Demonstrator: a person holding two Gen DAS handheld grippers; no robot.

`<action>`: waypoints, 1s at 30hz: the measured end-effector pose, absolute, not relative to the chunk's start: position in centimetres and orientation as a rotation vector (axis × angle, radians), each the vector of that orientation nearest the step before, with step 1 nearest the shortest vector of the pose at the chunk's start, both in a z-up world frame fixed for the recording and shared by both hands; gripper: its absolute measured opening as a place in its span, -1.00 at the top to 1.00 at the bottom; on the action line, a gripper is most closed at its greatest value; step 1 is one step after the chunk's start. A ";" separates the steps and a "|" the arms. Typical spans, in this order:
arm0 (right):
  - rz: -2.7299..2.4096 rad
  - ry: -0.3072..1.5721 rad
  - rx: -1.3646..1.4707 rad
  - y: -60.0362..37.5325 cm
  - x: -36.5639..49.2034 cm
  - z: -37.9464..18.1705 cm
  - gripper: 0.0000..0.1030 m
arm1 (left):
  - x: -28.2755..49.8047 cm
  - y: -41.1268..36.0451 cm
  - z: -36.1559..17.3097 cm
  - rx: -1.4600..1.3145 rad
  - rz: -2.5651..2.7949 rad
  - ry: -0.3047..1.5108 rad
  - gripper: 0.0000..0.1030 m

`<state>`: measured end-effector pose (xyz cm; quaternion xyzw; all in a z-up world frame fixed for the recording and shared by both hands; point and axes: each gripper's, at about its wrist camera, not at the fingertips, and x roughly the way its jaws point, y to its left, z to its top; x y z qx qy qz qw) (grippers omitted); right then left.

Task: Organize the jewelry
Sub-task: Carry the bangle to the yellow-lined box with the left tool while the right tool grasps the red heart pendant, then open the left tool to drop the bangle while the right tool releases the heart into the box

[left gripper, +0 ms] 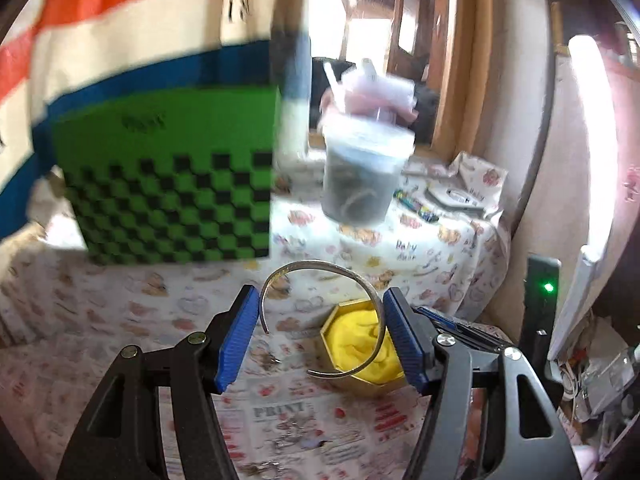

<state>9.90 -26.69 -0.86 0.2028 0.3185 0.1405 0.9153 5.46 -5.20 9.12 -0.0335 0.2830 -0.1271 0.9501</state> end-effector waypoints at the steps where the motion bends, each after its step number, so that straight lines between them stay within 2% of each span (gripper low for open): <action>1: 0.297 0.662 0.415 -26.9 10.1 -1.2 0.60 | 6.2 -5.6 8.5 -0.082 -0.255 0.604 -0.21; 11: 0.340 0.717 0.488 -28.6 11.2 -2.6 0.59 | 10.4 -8.5 4.6 -0.078 -0.221 0.741 -0.21; 14: 0.330 0.704 0.512 -29.5 10.9 -2.5 0.44 | 11.1 -8.9 3.9 -0.092 -0.224 0.765 -0.21; 17: 0.344 0.716 0.554 -30.3 10.7 -2.6 0.44 | 11.6 -9.2 3.3 -0.117 -0.248 0.791 -0.21; 20: 0.287 0.715 0.581 -31.2 10.7 -2.7 0.28 | 12.0 -10.0 2.8 -0.134 -0.279 0.803 -0.22; 30: 0.114 0.697 0.582 -34.7 10.1 -2.9 0.14 | 13.4 -10.7 1.2 -0.234 -0.375 0.837 -0.22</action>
